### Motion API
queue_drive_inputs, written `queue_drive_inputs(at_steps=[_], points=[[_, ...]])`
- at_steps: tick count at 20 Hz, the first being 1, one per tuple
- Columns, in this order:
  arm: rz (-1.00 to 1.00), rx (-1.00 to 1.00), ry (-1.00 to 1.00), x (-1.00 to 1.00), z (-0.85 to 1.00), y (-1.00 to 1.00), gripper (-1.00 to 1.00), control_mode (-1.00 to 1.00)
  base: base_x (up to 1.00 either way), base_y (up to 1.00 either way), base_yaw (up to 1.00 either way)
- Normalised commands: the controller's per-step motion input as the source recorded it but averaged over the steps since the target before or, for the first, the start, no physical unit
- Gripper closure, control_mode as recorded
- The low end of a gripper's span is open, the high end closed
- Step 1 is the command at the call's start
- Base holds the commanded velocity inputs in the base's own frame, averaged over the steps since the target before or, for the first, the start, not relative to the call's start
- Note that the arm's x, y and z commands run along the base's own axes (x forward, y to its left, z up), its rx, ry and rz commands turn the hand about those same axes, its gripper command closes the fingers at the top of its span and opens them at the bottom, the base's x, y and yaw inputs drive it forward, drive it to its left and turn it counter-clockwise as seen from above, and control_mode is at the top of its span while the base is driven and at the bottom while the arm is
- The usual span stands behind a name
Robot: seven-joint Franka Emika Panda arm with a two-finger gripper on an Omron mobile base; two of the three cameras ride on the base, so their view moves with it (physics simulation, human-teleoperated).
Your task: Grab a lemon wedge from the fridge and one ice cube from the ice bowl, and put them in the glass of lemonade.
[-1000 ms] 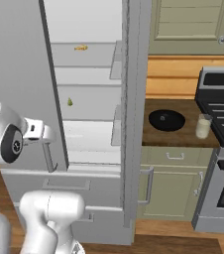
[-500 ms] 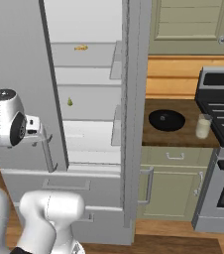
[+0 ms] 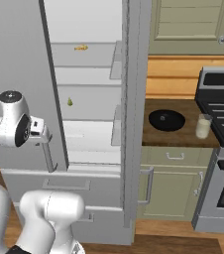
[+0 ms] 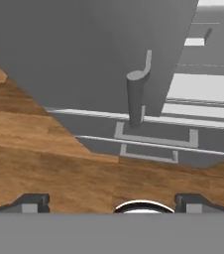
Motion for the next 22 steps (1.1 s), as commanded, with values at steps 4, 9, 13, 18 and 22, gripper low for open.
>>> queue_drive_inputs(at_steps=[4,9,13,18,22], points=[[-0.19,-0.05,0.00,0.26,-0.08,0.00,-1.00,-1.00,0.00,0.00,0.00],[-0.09,-0.02,0.00,0.57,-0.25,0.10,-1.00,-1.00,0.00,0.00,0.00],[0.00,0.00,0.00,0.40,-0.32,0.01,-1.00,-1.00,0.00,0.00,0.00],[0.00,0.00,-0.07,0.47,-0.44,0.02,-1.00,-1.00,0.00,0.00,0.00],[0.00,0.00,-0.19,0.57,-0.37,0.18,-1.00,-1.00,0.00,0.00,0.00]])
